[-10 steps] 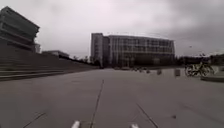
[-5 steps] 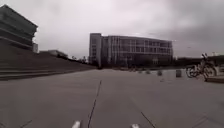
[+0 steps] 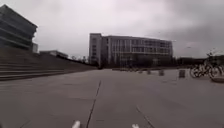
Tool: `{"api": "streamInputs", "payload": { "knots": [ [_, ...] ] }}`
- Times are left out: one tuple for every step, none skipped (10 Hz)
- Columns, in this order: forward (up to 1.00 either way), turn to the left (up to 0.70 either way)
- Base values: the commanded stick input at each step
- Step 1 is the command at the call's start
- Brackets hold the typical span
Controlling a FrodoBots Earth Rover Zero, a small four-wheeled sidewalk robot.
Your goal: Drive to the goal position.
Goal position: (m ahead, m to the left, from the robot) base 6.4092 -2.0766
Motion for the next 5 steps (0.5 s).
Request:
{"api": "streamInputs", "payload": {
  "knots": [
    [0.70,-0.18],
    [0.70,-0.04],
    [0.70,0.00],
    [0.70,0.00],
    [0.70,0.00]
  ]
}}
